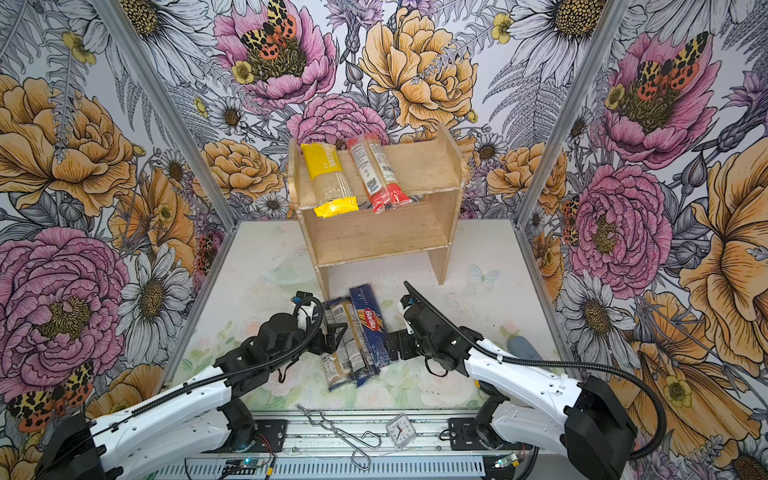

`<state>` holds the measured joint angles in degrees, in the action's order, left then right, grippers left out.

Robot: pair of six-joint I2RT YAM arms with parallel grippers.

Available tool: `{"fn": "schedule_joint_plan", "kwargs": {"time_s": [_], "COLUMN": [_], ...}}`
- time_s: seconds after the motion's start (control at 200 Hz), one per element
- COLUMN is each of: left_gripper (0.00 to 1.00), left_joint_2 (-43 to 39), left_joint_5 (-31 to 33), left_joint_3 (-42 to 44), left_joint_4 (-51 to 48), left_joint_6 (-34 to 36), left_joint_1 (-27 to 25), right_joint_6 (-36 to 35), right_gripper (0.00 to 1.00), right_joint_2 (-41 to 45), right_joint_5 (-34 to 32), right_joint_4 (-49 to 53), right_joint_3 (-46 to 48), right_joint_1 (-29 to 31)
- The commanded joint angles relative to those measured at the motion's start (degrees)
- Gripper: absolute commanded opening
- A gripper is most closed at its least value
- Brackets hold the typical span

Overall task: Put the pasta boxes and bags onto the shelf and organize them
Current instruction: 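Lower the right gripper and close it on the blue Barilla box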

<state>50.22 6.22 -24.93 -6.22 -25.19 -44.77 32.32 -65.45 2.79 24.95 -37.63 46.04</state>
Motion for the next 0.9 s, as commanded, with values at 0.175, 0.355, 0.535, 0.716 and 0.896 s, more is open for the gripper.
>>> {"fn": "schedule_joint_plan", "kwargs": {"time_s": [0.175,0.355,0.535,0.716,0.896], "left_gripper": [0.99,0.99,0.99,0.99,0.99], "left_joint_2": [-0.82,-0.08,0.85,0.54,-0.16], "left_joint_5": [1.28,-0.44,-1.80,-2.11,-2.24], "left_joint_3": [2.39,3.03,3.30,3.63,4.04], "left_joint_4": [0.88,1.91,2.51,2.75,2.74], "left_joint_6": [0.40,0.98,1.29,1.31,1.02], "left_joint_1": [0.05,1.63,2.85,3.38,3.55], "right_joint_6": [-2.49,-3.22,-4.61,-5.60,-6.36], "right_gripper": [0.95,0.94,0.94,0.93,0.93], "right_joint_2": [-8.89,-13.41,-17.31,-20.76,-23.34], "right_joint_5": [-4.06,-5.50,-6.79,-7.34,-8.08], "right_joint_4": [-3.55,-4.47,-6.26,-7.24,-7.86], "right_joint_3": [-5.06,-7.07,-8.36,-9.45,-10.07], "right_joint_1": [3.39,4.80,5.18,5.47,5.66]}}
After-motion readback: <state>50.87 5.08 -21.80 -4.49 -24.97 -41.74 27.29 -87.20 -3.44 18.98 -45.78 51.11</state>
